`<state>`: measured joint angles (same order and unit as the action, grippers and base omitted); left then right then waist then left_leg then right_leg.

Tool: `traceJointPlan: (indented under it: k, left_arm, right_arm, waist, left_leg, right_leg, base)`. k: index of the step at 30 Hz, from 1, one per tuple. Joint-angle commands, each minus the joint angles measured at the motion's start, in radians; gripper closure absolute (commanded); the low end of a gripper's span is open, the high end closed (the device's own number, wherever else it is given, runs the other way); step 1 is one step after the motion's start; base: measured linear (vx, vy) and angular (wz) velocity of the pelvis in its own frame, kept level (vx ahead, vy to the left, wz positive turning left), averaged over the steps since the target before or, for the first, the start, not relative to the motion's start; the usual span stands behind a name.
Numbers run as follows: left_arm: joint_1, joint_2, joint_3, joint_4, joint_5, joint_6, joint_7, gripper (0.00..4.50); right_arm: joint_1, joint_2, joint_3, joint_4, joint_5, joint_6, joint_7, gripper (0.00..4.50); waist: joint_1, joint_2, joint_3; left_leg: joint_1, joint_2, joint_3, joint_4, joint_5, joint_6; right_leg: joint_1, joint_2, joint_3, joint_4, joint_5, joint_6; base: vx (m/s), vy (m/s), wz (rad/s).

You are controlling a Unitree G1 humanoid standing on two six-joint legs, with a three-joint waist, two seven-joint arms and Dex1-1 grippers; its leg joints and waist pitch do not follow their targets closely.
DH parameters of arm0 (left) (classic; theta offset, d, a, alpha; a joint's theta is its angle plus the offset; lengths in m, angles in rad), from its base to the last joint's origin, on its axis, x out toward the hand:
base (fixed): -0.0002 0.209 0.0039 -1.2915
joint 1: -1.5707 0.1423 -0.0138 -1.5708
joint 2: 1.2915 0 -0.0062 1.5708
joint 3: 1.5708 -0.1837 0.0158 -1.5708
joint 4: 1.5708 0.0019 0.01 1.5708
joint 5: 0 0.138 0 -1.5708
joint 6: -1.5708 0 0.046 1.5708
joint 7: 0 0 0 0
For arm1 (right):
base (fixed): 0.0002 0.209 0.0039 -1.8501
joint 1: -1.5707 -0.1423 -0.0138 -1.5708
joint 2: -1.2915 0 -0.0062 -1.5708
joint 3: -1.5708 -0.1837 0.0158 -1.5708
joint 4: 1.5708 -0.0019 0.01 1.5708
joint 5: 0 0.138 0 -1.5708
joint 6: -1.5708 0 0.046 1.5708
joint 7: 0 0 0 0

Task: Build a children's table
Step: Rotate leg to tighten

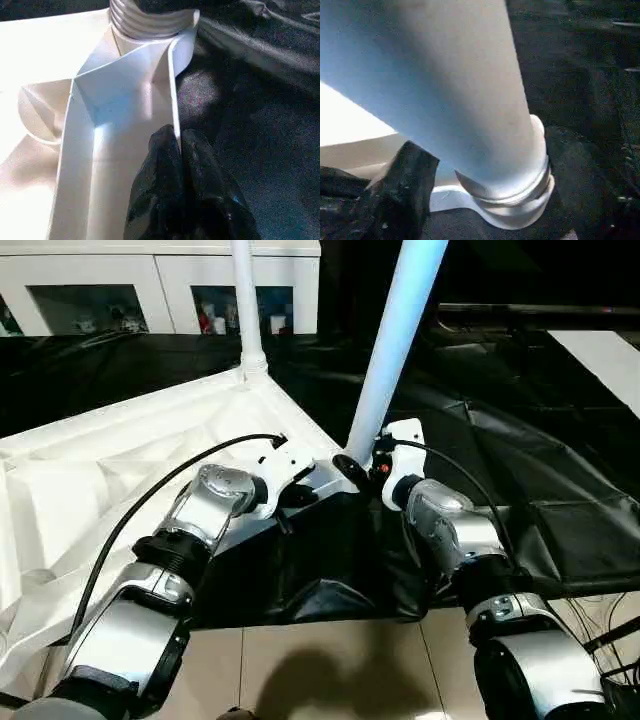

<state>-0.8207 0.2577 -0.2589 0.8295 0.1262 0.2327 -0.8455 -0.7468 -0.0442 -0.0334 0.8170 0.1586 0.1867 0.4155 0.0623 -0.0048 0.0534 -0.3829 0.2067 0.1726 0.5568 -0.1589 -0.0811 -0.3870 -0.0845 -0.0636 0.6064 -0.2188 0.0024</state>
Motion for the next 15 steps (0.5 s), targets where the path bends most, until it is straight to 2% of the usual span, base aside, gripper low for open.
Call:
traceJointPlan:
  k: [1, 4, 12, 15]
  left_arm:
    - [0.003, -0.004, -0.029, -0.003, 0.019, -0.011, -0.020, 4.50]
    - [0.003, -0.002, -0.029, 0.000, 0.019, -0.016, -0.025, 4.50]
    - [0.013, 0.023, -0.055, -0.017, 0.031, -0.054, -0.080, 4.50]
    - [0.033, 0.069, -0.077, -0.069, 0.023, -0.080, -0.179, 4.50]
  right_arm:
    - [0.007, 0.008, 0.007, -0.019, 0.004, 0.010, 0.016, 1.36]
    - [0.007, 0.008, 0.009, -0.015, 0.006, 0.007, 0.020, 1.70]
    - [0.014, -0.010, 0.015, -0.034, 0.004, 0.014, 0.061, 1.92]
    - [0.020, -0.064, 0.023, -0.076, 0.029, 0.070, 0.175, 1.94]
  waist:
    - [0.004, 0.004, -0.066]
    - [0.005, 0.004, -0.067]
    - [0.007, 0.001, -0.072]
    - [0.008, -0.003, -0.073]
  left_leg:
    - [0.020, 0.021, 0.003, -0.051, -0.096, 0.058]
    - [0.019, 0.021, 0.003, -0.049, -0.091, 0.060]
    - [0.018, 0.020, 0.003, -0.043, -0.066, 0.074]
    - [0.018, 0.021, 0.003, -0.041, -0.060, 0.087]
  right_leg:
    - [0.053, -0.055, 0.041, -0.047, 0.144, -0.282]
    - [0.053, -0.055, 0.041, -0.046, 0.142, -0.282]
    - [0.056, -0.055, 0.041, -0.039, 0.168, -0.289]
    - [0.057, -0.054, 0.039, -0.037, 0.174, -0.290]
  base:
    - [0.000, 0.000, 0.00]
    - [0.000, 0.000, 0.00]
    - [0.000, 0.000, 0.00]
    - [0.000, 0.000, 0.00]
